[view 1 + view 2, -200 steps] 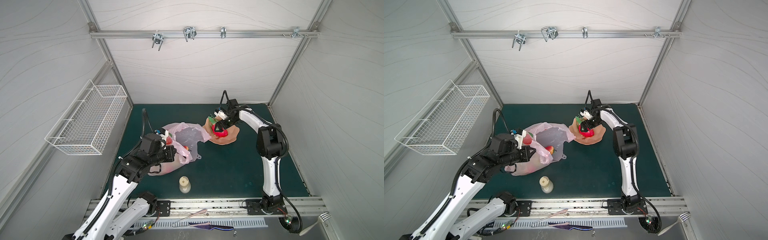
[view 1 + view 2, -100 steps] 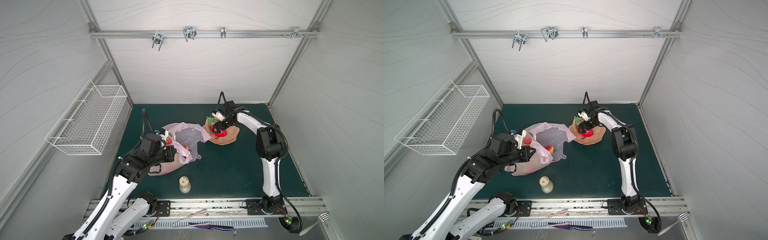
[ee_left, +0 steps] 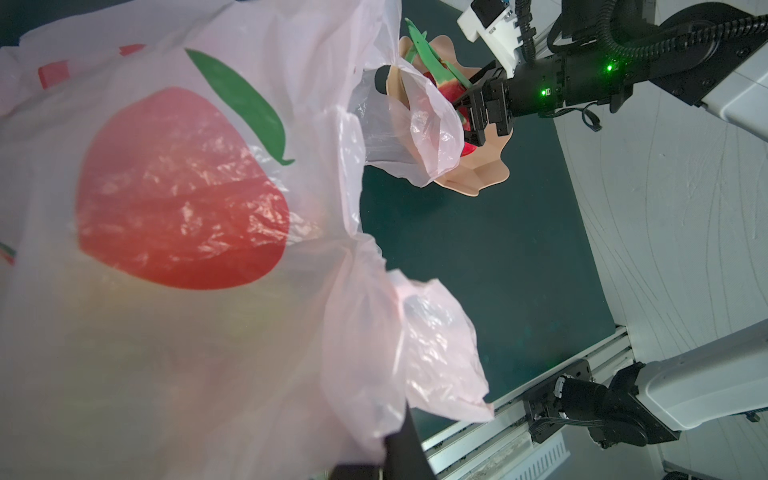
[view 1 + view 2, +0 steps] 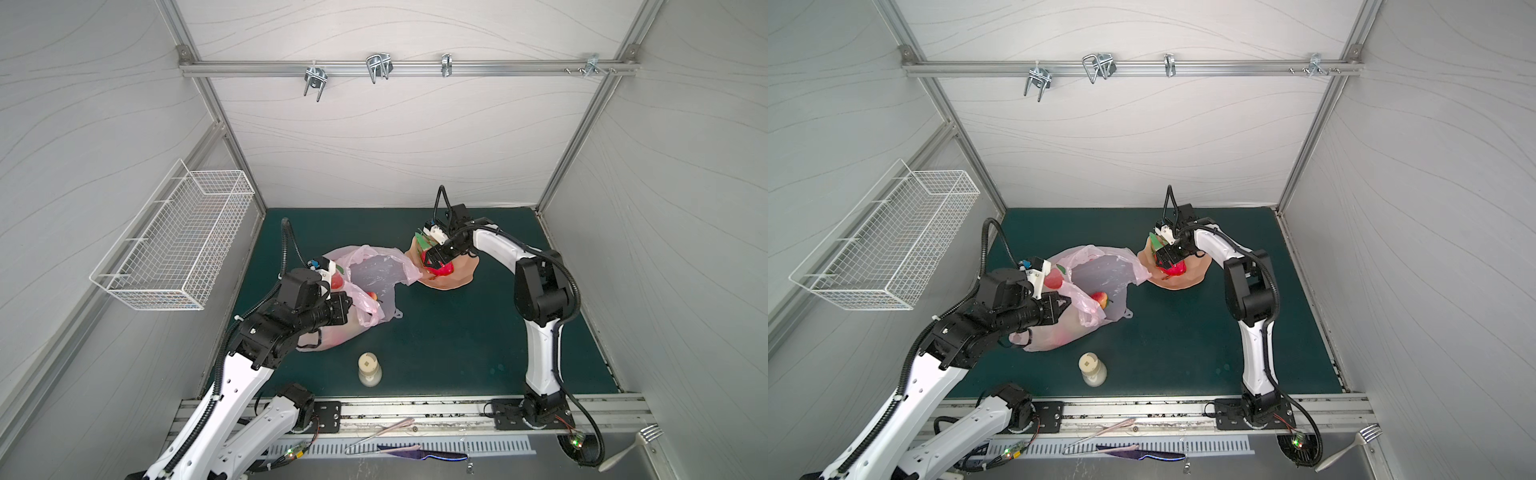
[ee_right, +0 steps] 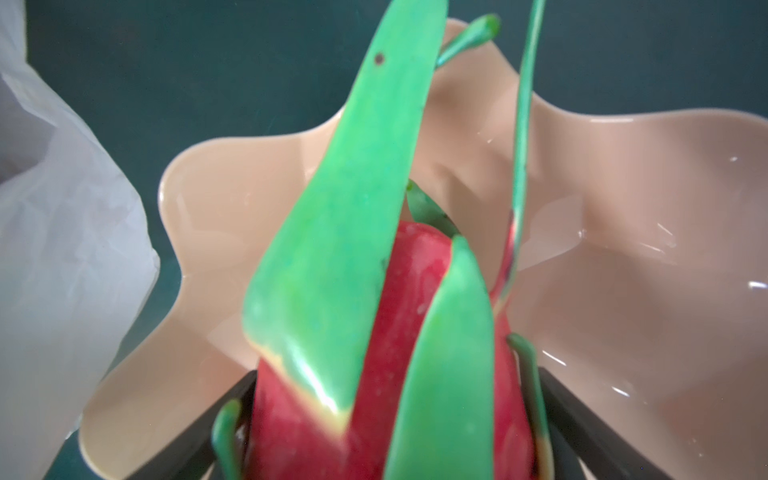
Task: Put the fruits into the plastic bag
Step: 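Close the right gripper on the dragon fruit's body, then lift the dragon fruit out of the bowl toward the bag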
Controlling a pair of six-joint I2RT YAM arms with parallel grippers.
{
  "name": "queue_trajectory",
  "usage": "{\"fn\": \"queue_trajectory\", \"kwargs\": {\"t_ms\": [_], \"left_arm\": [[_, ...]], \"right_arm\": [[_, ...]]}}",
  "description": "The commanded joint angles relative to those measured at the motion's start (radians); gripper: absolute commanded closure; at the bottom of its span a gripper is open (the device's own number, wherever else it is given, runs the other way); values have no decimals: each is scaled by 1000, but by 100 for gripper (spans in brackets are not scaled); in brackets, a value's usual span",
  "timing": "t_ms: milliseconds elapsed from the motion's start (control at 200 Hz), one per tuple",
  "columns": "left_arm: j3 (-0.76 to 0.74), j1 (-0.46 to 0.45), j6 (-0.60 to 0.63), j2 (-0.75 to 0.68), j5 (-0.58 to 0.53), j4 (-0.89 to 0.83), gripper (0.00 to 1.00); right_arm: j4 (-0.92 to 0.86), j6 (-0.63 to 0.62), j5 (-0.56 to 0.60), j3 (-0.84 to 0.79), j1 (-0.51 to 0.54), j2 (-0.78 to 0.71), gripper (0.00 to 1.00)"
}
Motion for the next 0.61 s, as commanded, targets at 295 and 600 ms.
{"fn": "queue_trajectory", "kwargs": {"t_ms": [295, 600], "left_arm": [[2, 1, 0, 8, 3, 43, 100], [-2, 1, -1, 7, 4, 46, 100]], "right_arm": [[-48, 78, 23, -1, -11, -96, 100], [-71, 104, -6, 22, -35, -191, 100]]}}
